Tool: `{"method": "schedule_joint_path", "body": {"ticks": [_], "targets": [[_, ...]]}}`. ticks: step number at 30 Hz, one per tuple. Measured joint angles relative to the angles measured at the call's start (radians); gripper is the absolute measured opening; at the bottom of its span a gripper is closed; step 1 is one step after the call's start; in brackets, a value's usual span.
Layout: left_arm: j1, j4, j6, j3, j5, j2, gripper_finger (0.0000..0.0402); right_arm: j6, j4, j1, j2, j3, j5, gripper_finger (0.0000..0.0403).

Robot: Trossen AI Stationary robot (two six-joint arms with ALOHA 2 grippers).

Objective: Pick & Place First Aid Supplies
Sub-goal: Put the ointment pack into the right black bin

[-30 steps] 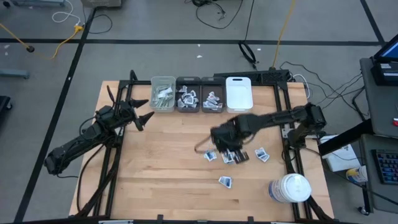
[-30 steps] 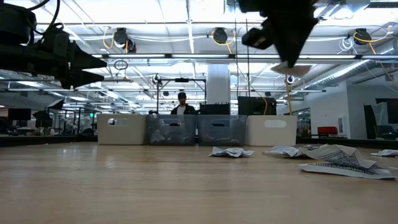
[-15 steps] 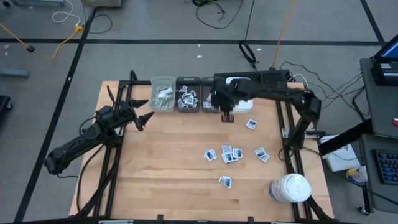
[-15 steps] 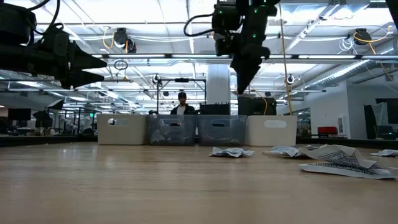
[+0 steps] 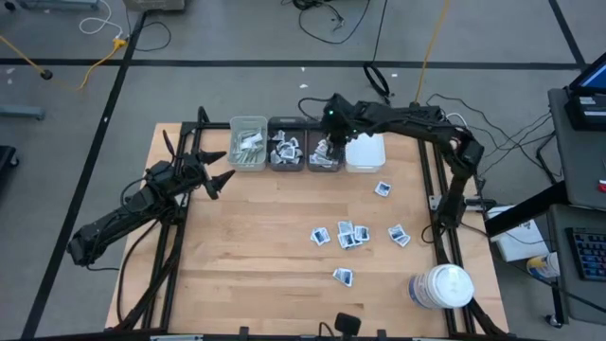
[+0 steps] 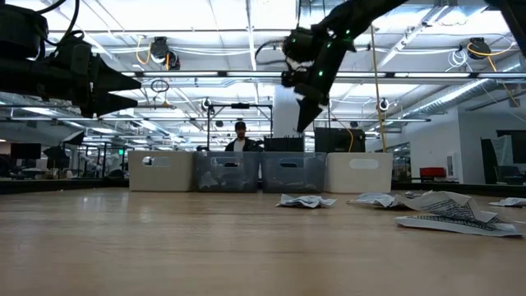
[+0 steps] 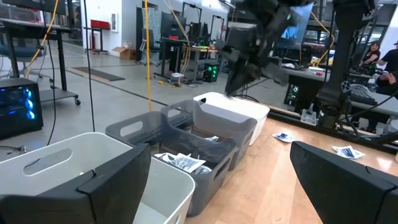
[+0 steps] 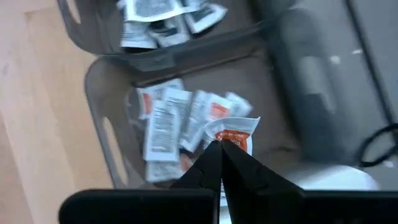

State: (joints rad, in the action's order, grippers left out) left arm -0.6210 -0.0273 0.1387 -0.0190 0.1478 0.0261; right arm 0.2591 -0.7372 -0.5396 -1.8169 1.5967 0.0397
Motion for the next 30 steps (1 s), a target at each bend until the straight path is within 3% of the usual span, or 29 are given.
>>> {"method": "schedule_joint_path", "body": {"ticks": [9, 18, 23, 30], "targets": [[0.000, 0.000, 0.000, 0.000, 0.000, 0.000, 0.0392, -0.057, 0.033, 0.036, -0.162, -0.001, -0.096, 0.0000], [0.000, 0.000, 0.000, 0.000, 0.000, 0.000, 0.0392, -0.059, 0.052, 0.050, -0.209, -0.001, -0.048, 0.0010], [0.000, 0.000, 0.000, 0.000, 0.000, 0.000, 0.0392, -0.050, 0.081, 0.049, -0.202, 0.003, -0.043, 0.0058], [0.000, 0.000, 0.000, 0.000, 0.000, 0.000, 0.0392, -0.112, 0.079, 0.035, -0.202, 0.061, -0.046, 0.0162]]}}
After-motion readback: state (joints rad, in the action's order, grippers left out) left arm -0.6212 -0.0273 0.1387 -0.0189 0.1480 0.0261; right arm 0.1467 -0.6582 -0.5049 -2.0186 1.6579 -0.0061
